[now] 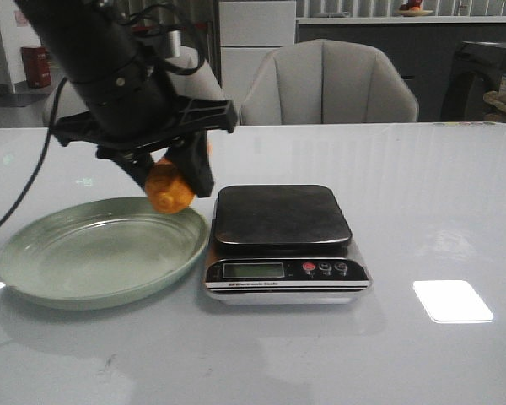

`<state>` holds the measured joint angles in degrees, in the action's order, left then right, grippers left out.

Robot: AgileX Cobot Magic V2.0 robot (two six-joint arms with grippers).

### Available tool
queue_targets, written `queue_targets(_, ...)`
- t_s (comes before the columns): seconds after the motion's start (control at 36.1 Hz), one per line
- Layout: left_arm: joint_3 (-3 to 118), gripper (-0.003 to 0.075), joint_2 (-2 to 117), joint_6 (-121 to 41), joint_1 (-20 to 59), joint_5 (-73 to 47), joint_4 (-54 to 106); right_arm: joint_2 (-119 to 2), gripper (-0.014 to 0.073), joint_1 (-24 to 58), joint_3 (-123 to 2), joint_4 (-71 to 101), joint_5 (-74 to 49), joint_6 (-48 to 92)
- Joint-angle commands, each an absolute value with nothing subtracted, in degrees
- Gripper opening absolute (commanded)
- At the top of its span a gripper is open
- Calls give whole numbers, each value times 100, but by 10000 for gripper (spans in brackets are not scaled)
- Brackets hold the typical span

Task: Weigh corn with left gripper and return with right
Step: 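Carry the corn with the left gripper onto the scale and release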

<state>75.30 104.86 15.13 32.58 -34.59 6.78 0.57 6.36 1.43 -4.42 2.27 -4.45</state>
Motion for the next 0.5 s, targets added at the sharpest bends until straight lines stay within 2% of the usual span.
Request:
queue_targets(0.0, 7927, 118, 10392, 1572, 3428, -3275, 968, 161, 197, 599, 207, -503, 703, -405)
queue_targets(0.17, 8278, 188, 10725, 1572, 3726, -3234, 1108, 161, 197, 599, 207, -503, 703, -405)
queue_targets(0.39, 8545, 457, 11122, 1599, 3949, -3126, 1351, 161, 197, 599, 207, -503, 703, -405)
queue_targets(0.47, 8625, 492, 11235, 1599, 3975, -3112, 1449, 161, 197, 599, 207, -503, 703, -405)
